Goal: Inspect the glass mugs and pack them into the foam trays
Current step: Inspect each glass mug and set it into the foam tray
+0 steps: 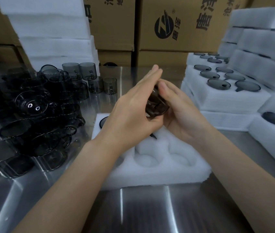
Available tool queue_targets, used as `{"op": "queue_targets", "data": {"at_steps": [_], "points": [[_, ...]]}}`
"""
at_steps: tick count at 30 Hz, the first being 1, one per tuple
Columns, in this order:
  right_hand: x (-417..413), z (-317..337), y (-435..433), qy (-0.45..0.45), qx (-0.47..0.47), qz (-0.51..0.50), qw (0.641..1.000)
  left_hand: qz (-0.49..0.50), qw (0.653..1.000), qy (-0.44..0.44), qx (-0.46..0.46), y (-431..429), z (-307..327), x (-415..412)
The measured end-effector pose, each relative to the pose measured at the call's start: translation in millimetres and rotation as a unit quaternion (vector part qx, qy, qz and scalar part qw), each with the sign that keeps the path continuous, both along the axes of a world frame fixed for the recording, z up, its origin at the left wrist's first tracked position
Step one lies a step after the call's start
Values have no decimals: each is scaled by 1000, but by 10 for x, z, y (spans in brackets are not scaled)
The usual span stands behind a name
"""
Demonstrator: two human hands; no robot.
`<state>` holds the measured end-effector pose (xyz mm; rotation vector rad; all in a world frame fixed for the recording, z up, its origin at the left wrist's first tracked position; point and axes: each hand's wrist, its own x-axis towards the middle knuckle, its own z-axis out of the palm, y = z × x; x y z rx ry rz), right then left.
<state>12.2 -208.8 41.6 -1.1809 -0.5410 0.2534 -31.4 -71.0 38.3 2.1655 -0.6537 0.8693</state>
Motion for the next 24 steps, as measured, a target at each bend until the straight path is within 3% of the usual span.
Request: {"op": "queue_targets", "data": {"at_steps": [12, 24], "points": [[118, -43, -51, 65, 93, 104, 988, -60, 998, -18, 26, 7, 26, -14], [76, -48, -16, 39, 113, -24, 993, 19, 997, 58, 50, 63, -34, 54]]}}
